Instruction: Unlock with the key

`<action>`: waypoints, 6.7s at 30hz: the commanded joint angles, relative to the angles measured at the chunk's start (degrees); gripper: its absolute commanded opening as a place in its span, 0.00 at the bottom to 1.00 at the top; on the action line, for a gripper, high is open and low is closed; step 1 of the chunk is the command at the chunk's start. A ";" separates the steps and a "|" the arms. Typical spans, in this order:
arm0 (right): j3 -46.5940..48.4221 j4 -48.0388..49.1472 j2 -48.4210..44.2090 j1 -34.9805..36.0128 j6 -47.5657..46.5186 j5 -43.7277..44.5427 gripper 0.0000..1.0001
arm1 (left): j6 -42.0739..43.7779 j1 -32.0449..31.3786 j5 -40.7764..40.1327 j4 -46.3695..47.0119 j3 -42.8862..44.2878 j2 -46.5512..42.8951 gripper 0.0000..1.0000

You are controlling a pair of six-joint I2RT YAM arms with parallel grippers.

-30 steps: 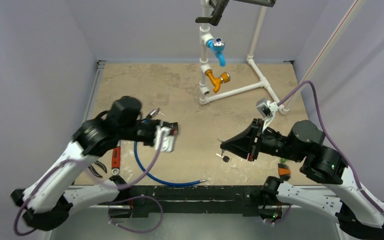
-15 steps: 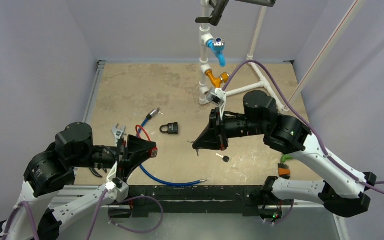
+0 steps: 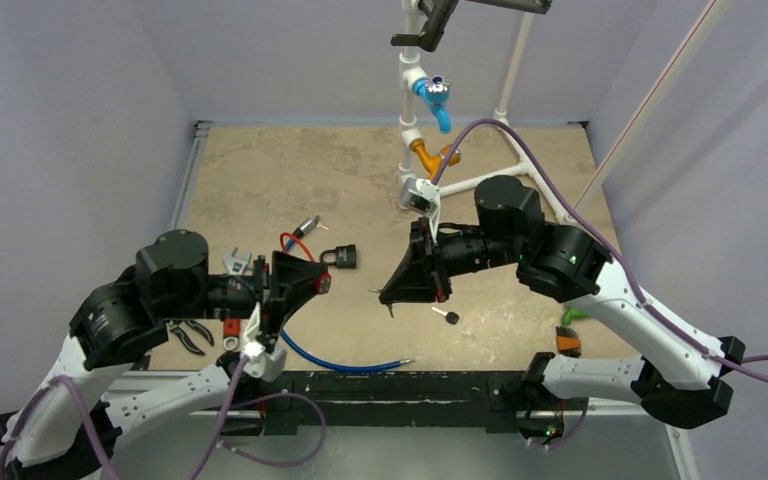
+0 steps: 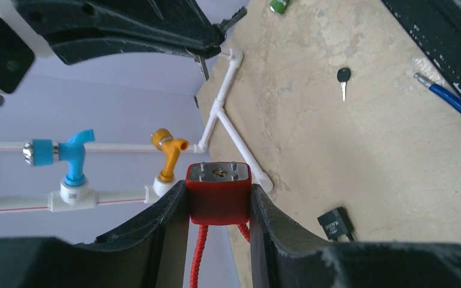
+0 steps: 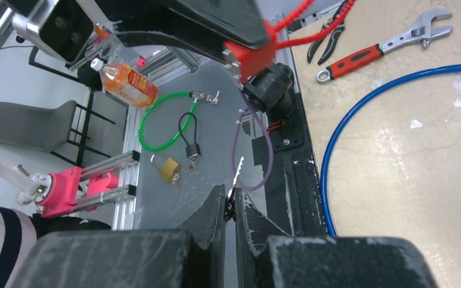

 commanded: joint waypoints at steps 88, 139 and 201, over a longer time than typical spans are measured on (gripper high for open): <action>-5.58 27.38 9.58 2.70 7.70 13.22 0.00 | 5.32 -13.93 -34.85 8.54 -4.18 6.14 0.00; -3.44 27.17 13.39 3.62 8.61 26.84 0.03 | -2.89 -17.19 -27.86 3.85 3.27 7.57 0.00; -3.48 14.88 7.08 5.16 0.65 18.77 0.00 | -46.35 -2.64 -13.02 2.08 4.52 7.89 1.00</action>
